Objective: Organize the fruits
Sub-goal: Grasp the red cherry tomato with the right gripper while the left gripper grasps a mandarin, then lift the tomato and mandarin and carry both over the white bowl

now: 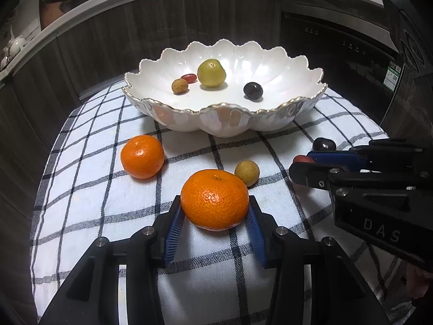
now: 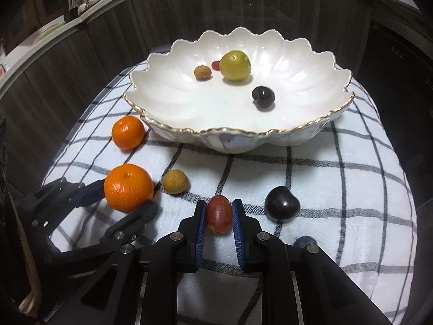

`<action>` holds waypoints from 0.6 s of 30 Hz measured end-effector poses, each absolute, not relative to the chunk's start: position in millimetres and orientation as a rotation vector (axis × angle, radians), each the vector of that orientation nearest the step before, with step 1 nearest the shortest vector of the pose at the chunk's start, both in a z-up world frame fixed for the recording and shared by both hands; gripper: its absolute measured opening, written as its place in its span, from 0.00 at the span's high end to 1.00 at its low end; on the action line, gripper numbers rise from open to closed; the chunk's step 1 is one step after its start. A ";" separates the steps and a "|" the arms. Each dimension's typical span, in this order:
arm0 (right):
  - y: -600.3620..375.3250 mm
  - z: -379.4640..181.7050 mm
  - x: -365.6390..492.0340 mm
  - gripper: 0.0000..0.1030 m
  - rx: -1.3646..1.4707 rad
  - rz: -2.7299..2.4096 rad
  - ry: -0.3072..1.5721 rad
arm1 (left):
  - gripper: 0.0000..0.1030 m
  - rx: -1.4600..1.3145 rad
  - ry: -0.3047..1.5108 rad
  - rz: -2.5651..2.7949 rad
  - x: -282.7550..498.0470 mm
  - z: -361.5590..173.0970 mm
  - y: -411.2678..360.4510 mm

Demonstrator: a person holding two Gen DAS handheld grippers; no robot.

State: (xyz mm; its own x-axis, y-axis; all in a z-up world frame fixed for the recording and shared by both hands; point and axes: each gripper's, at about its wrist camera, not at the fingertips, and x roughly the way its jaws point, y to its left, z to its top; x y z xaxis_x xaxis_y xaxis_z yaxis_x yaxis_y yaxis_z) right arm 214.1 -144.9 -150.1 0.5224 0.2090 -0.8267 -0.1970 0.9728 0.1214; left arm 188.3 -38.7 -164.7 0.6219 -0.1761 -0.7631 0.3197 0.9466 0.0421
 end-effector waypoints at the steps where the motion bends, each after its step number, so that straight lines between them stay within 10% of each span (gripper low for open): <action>1: -145.4 -148.4 213.3 0.80 0.014 0.242 0.987 | 0.57 0.181 0.851 -0.284 187.8 -163.3 -38.6; 18: -147.7 -117.9 202.1 0.80 0.021 0.244 0.911 | 0.57 0.169 0.802 -0.243 179.5 -132.8 -32.7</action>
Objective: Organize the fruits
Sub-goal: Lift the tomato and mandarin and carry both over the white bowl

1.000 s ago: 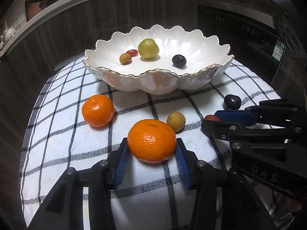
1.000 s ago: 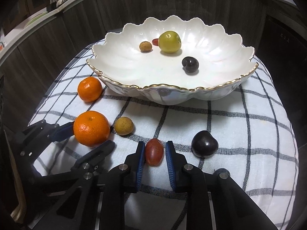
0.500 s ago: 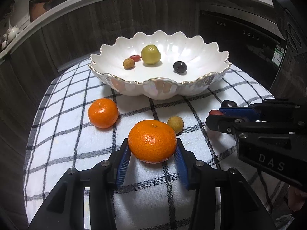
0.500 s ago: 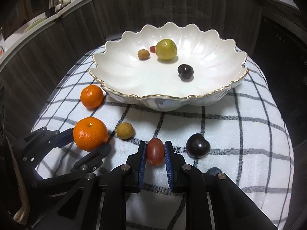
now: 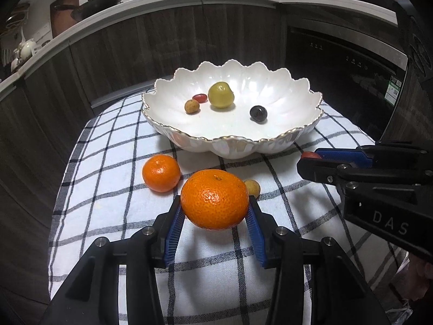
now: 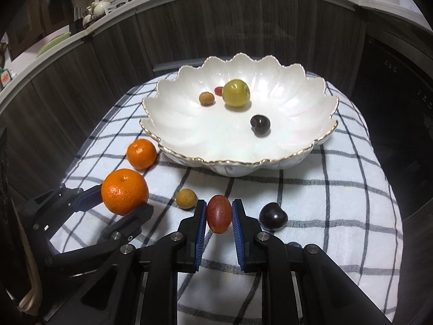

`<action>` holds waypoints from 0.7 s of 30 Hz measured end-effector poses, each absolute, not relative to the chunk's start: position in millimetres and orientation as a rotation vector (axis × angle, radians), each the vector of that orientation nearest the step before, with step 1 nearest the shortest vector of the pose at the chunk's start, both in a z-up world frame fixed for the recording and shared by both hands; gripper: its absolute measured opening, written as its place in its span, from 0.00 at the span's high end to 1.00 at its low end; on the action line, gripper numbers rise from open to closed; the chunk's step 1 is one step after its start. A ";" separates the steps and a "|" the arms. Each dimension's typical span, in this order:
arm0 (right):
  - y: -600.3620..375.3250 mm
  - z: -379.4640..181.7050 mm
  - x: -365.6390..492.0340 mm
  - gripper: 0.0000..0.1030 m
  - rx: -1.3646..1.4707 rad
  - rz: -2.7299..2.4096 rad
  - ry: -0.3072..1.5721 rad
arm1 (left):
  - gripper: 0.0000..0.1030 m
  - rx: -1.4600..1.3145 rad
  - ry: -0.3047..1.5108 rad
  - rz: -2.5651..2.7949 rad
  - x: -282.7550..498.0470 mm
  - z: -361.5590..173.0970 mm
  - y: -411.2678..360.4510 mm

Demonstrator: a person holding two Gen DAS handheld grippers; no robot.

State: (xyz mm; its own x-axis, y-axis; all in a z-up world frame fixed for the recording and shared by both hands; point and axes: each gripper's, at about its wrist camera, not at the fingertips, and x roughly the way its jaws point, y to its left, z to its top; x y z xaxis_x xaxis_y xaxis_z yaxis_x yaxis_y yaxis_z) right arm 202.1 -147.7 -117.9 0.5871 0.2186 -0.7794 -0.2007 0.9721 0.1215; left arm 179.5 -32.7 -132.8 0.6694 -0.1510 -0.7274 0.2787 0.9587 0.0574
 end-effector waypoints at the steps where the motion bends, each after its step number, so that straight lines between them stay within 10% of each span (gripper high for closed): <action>1: -148.7 -115.9 202.4 0.80 0.022 0.243 0.905 | 0.57 0.169 0.800 -0.240 179.2 -131.2 -32.8; 21: -159.2 -78.9 203.5 0.80 0.026 0.219 0.815 | 0.57 0.109 0.767 -0.211 184.9 -99.7 -33.2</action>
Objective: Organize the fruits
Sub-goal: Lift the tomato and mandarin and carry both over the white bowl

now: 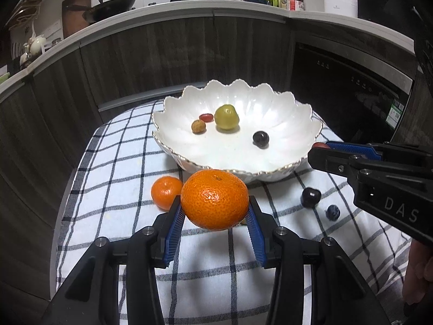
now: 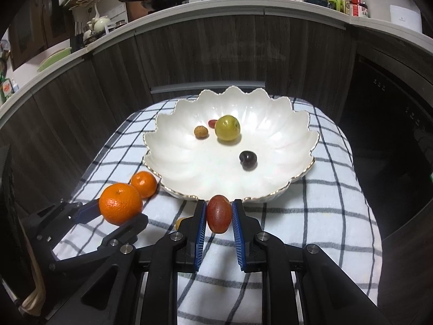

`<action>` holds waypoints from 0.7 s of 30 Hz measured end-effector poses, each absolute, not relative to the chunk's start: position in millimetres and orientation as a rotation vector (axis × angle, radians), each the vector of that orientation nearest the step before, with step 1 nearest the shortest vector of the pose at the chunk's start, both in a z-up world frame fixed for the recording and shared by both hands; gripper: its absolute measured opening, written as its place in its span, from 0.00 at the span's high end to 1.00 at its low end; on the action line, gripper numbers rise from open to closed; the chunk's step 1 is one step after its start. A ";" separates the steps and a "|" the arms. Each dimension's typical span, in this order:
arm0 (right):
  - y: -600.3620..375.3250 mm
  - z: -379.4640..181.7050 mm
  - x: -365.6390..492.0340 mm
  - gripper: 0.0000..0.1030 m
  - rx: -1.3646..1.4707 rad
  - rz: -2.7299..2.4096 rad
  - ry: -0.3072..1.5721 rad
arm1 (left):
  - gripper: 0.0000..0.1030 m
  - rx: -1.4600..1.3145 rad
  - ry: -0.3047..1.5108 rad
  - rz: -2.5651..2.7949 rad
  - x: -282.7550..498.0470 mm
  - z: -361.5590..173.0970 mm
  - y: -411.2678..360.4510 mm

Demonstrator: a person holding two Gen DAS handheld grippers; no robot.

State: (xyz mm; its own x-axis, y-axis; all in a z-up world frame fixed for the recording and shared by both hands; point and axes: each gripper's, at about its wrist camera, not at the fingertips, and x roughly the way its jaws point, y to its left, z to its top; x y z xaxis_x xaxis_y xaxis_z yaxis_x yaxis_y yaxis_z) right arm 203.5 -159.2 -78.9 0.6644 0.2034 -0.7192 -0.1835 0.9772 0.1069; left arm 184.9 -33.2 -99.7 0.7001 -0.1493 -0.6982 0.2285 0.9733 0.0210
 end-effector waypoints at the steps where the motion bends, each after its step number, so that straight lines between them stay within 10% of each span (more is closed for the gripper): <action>1: -159.6 -77.5 203.8 0.80 0.026 0.218 0.812 | 0.57 0.107 0.763 -0.209 185.9 -97.7 -33.0; 21: -179.2 -47.3 224.0 0.80 0.051 0.171 0.768 | 0.57 0.082 0.713 -0.215 216.1 -63.7 -45.4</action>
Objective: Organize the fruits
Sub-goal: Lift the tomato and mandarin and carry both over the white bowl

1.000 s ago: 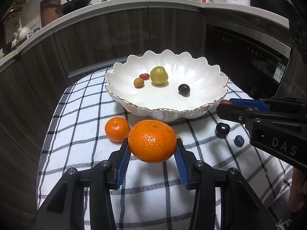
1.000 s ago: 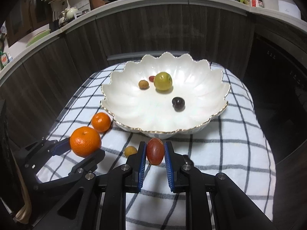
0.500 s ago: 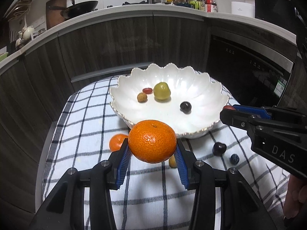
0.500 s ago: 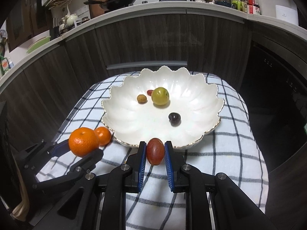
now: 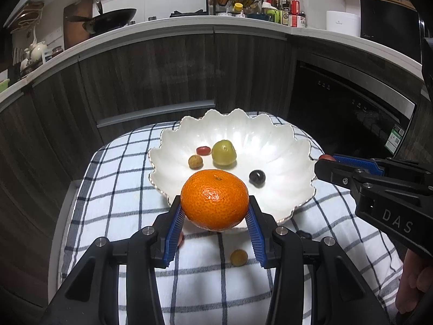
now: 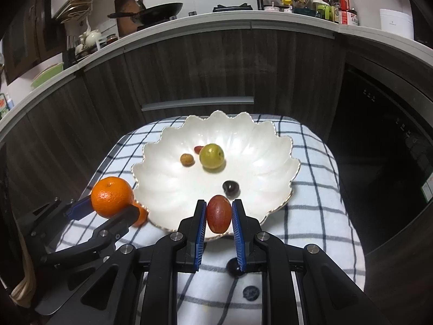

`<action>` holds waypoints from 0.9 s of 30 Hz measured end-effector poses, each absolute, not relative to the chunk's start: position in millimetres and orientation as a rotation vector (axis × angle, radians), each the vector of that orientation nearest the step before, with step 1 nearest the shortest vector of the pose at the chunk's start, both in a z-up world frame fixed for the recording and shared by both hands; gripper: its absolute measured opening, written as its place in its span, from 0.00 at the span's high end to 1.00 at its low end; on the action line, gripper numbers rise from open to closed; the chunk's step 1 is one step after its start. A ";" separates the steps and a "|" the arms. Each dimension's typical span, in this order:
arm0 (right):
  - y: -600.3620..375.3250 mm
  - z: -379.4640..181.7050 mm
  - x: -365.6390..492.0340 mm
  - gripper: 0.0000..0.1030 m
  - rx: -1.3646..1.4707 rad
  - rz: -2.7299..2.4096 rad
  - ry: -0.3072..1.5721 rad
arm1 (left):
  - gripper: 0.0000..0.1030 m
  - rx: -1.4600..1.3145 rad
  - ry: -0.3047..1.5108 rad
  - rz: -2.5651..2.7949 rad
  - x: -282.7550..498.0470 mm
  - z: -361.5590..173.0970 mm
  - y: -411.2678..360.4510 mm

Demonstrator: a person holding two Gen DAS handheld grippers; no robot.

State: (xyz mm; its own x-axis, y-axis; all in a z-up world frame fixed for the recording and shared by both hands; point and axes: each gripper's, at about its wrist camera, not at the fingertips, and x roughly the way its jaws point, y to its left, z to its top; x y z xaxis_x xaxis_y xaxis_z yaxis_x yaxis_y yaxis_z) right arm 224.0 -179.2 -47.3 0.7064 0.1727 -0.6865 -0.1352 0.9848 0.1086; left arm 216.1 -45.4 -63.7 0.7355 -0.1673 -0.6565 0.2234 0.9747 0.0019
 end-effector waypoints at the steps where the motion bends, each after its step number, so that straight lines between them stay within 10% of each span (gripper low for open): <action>1: -179.9 -45.9 225.3 0.80 0.052 0.168 0.766 | 0.57 0.081 0.711 -0.215 217.6 -62.7 -45.7; 27: -207.0 -44.7 270.7 0.80 0.091 0.113 0.786 | 0.57 0.065 0.743 -0.180 267.3 -61.2 -55.4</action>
State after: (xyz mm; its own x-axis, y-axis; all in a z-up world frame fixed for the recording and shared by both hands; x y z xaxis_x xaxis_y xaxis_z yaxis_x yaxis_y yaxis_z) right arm 270.7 -207.0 -44.7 0.7014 0.1358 -0.6997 -0.0677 0.9899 0.1243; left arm 267.3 -55.4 -61.2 0.7216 -0.1395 -0.6781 0.1855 0.9826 -0.0048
